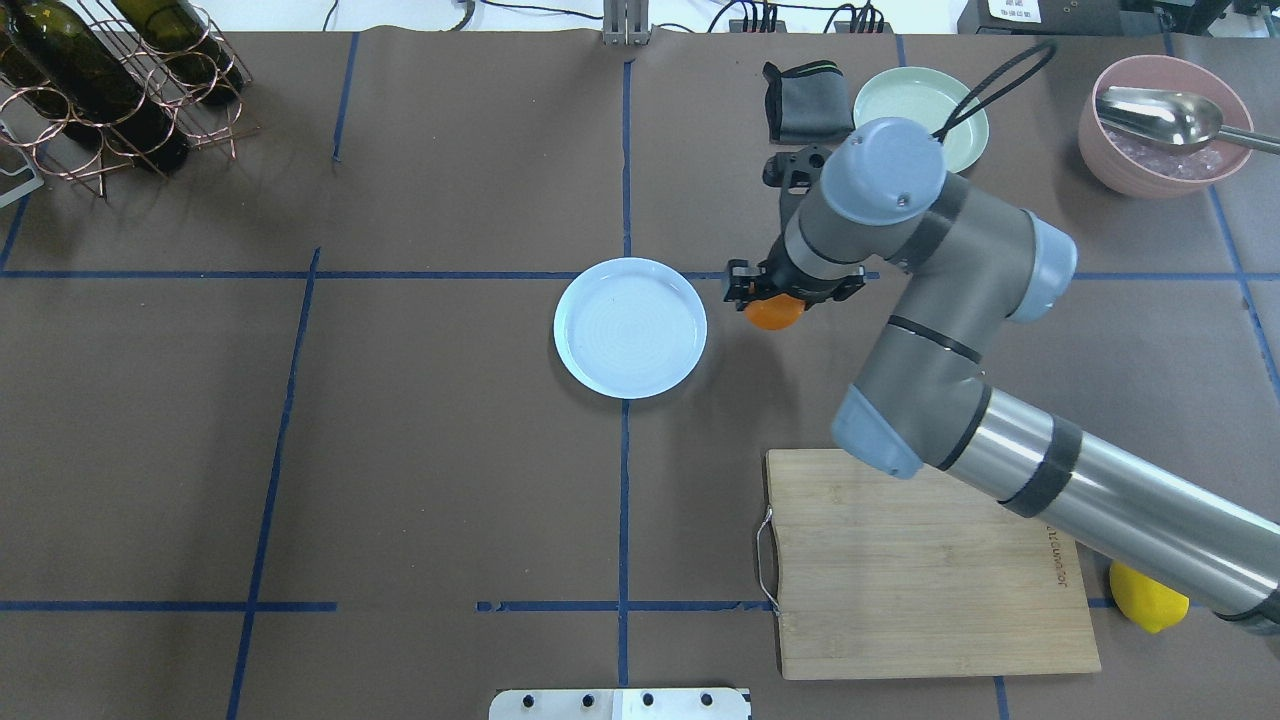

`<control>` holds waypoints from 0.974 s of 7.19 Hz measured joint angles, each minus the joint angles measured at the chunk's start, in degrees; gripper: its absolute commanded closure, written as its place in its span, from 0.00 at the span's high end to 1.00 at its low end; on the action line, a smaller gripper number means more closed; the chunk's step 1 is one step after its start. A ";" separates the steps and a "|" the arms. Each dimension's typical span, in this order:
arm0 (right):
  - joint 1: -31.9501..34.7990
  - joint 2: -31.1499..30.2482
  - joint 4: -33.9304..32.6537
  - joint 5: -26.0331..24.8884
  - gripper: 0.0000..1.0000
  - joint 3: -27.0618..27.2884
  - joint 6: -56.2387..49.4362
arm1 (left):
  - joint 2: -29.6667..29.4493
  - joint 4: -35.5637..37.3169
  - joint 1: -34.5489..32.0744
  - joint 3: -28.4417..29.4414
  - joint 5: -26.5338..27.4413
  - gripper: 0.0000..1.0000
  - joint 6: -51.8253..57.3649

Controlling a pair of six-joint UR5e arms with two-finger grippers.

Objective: Pick orange to plate
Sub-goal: 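Carry the orange with the right gripper over the light blue plate, then lower the orange onto the plate and open the right gripper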

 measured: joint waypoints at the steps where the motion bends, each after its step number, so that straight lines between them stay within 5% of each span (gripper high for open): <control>1: -2.12 5.31 -1.18 -1.86 0.00 -3.46 2.21 | 0.00 0.01 0.00 0.03 0.00 1.00 0.00; 4: -7.34 16.21 -3.74 -8.33 0.10 -15.48 3.35 | 0.00 0.01 0.00 0.15 0.00 1.00 0.00; 6: -8.32 16.80 -4.19 -9.92 0.96 -17.14 2.65 | 0.00 -0.06 0.03 0.25 0.00 1.00 0.00; 7: -8.38 16.77 -4.69 -10.42 1.00 -17.28 1.94 | 0.00 -0.07 0.03 0.32 0.00 1.00 0.00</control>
